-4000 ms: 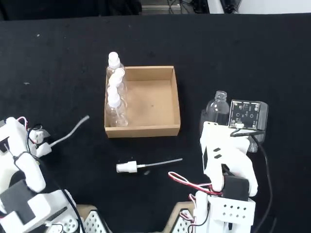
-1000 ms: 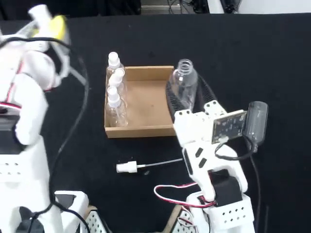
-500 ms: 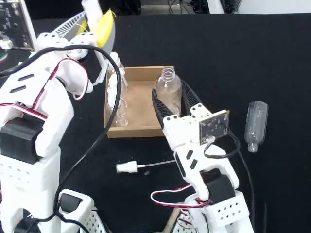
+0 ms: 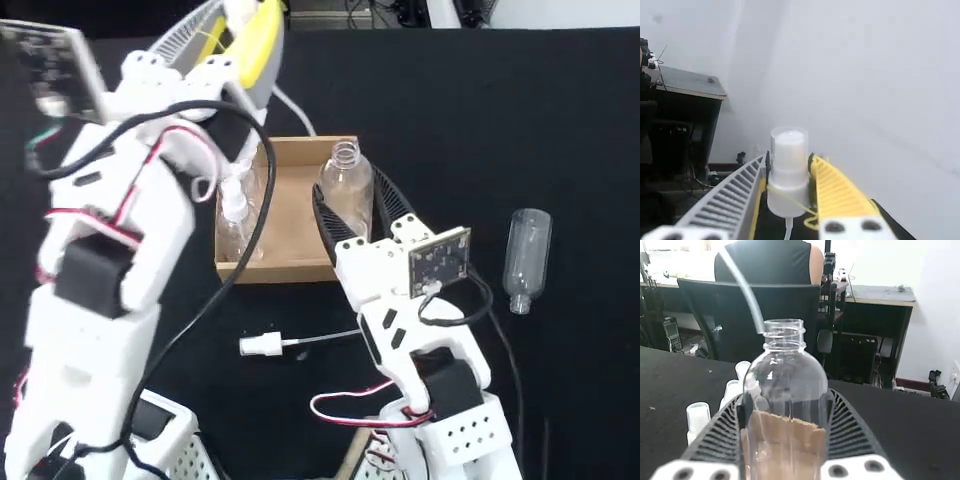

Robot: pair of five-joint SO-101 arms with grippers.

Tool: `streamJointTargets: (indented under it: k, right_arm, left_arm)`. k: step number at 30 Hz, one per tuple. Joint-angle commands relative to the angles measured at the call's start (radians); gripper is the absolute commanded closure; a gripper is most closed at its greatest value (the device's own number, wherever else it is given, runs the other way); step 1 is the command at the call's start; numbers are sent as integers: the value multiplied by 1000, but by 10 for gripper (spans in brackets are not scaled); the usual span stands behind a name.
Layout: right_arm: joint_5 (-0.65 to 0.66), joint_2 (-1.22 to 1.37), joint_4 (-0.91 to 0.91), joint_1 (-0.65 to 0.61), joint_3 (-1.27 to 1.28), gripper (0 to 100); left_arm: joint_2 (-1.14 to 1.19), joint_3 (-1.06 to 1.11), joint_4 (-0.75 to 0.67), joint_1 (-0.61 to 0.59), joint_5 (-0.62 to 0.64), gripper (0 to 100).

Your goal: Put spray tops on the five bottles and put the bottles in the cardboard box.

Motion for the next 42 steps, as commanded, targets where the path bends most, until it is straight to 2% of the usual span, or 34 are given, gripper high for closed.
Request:
streamJointTargets:
  k: [1,9,13,23,29,32,42]
  right_arm:
    - [-6,-19,-23,-8,-5,988]
    - [-3,-19,-32,-6,12,988]
    - [-2,-19,-32,-6,12,988]
    - [2,-19,-32,-6,12,988]
    - [2,-19,-31,-6,12,988]
    - [2,-19,-29,-6,12,988]
    - [2,-19,-29,-6,12,988]
  left_arm:
    - [-71,128,-238,10,11,970]
    - [-341,403,-470,111,11,970]
    - [-404,496,-559,166,3,970]
    - [-402,383,-310,171,3,970]
    - [-275,335,-324,162,3,970]
    - [-226,302,-327,107,3,970]
    - [-210,283,-321,62,3,970]
